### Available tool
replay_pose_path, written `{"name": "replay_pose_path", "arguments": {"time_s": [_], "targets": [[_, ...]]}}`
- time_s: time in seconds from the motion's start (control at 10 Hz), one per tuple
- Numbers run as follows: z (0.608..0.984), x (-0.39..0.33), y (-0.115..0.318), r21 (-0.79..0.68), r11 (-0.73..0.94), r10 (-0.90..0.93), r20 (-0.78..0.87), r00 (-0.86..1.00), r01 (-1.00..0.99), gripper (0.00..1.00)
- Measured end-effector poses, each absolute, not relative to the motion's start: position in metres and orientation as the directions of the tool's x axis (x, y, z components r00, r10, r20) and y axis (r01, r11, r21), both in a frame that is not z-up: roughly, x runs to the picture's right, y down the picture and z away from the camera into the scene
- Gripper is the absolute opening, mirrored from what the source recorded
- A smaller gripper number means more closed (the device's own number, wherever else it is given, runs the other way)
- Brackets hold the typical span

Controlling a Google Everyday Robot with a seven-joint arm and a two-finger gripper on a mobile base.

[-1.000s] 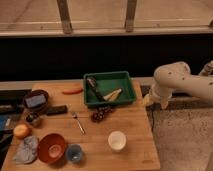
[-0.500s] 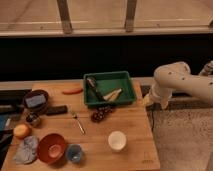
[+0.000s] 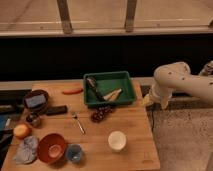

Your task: Place sponge in purple bowl

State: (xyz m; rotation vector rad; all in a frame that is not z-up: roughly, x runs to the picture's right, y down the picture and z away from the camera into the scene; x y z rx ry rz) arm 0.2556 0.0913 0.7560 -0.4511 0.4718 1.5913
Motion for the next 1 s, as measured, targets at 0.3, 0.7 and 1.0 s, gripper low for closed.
{"name": "replay_pose_path", "arguments": {"time_s": [0.3, 0.7, 1.0], "targets": [[0.757, 0.255, 0.092, 0.032, -0.063, 0.831, -0.552, -0.07, -0.998, 0.62], [0.755, 0.252, 0.092, 0.012, -0.061, 0.833, -0.55, -0.057, -0.998, 0.62], [0.745, 0.22, 0.083, -0.058, -0.003, 0.854, -0.519, 0.028, -0.998, 0.62]]}}
